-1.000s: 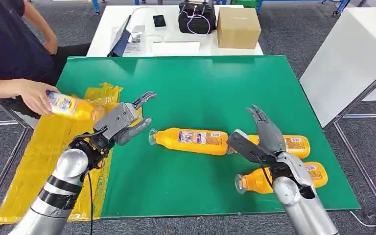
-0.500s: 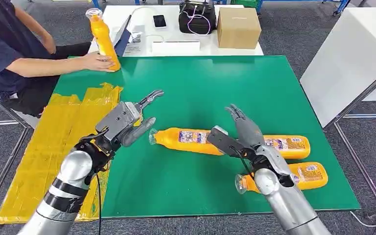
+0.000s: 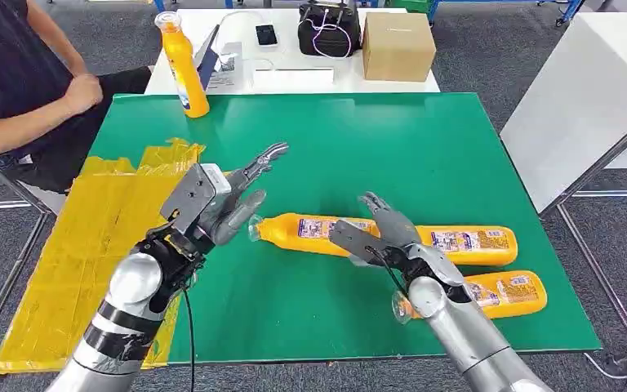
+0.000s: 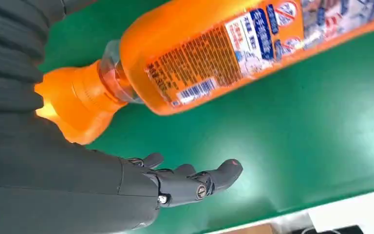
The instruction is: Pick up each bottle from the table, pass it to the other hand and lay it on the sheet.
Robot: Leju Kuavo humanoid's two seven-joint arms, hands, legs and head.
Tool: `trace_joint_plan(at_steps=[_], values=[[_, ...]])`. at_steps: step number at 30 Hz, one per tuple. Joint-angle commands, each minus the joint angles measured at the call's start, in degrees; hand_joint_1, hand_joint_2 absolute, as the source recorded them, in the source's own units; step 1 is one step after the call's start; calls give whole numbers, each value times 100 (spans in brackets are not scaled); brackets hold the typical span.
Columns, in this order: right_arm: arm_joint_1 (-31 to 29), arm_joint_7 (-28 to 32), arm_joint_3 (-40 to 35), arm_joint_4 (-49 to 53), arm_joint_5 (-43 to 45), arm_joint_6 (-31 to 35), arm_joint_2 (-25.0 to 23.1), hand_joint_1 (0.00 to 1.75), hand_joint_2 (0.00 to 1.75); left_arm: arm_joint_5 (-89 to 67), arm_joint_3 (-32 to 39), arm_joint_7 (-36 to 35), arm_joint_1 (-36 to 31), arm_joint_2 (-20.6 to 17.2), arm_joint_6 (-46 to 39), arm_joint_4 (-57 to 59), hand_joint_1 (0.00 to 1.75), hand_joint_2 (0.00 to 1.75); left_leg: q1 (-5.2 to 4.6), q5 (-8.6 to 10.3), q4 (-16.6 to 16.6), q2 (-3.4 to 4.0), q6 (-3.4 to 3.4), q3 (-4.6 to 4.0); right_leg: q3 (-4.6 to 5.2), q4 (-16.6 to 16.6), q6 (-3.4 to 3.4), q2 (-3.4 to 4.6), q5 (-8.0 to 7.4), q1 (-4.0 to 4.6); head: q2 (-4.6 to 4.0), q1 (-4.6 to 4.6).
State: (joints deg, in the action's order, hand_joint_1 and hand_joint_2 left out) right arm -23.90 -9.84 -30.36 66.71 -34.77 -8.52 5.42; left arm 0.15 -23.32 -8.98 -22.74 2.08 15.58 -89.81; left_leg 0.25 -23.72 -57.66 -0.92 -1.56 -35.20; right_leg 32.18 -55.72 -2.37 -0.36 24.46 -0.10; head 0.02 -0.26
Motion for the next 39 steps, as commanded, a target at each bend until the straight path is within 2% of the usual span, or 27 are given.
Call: trace_joint_plan(at_steps=[1,8,18,21,24,29,30,34,39], values=[[-373,31,-247,-665,25,-35,-25,0,175,13,-137,-9,-88,14,-4,106,0,0,0,-2,0,10,3,6,-4,0,1,8,0,0,0,-2],[-373,31,-247,-665,25,-35,-25,0,175,13,-137,-9,-88,14,-4,106,0,0,0,-5,-2,15,5,12,-9,-2,3,11,3,0,0,-2],[-591,40,-322,-1182,86,-58,-140,0,175,238,-166,57,36,114,-117,-101,0,0,-1,-9,-3,20,6,17,-14,-2,3,15,5,0,0,-2],[-482,-13,-298,-1203,33,-28,-33,0,175,356,-328,99,-69,201,-42,56,0,0,1,-6,-3,9,5,15,-16,0,2,3,5,2,0,-2],[-566,-27,-385,-1394,-74,-65,-122,0,175,395,-372,138,-7,160,-56,10,0,0,2,-6,-3,2,6,19,-21,1,3,-5,7,2,0,-2],[-751,-4,-588,-1804,-247,-57,-328,0,175,459,-402,185,41,106,-67,-10,0,0,0,-10,0,33,7,21,-12,1,4,27,2,1,0,-2],[-665,47,-581,-1919,-139,-183,-415,0,175,506,-399,25,86,104,-76,90,0,0,-1,-6,0,21,5,14,-8,0,3,16,2,0,0,-2],[-650,268,-789,-2416,-269,18,-606,0,175,503,-460,245,96,59,-73,330,0,0,2,-6,10,17,7,28,-23,11,4,13,2,3,0,-2],[-701,302,-906,-2529,-328,26,-658,0,175,506,-475,246,88,58,-73,298,0,0,4,-8,3,24,6,27,-21,6,4,17,3,4,0,-2]])
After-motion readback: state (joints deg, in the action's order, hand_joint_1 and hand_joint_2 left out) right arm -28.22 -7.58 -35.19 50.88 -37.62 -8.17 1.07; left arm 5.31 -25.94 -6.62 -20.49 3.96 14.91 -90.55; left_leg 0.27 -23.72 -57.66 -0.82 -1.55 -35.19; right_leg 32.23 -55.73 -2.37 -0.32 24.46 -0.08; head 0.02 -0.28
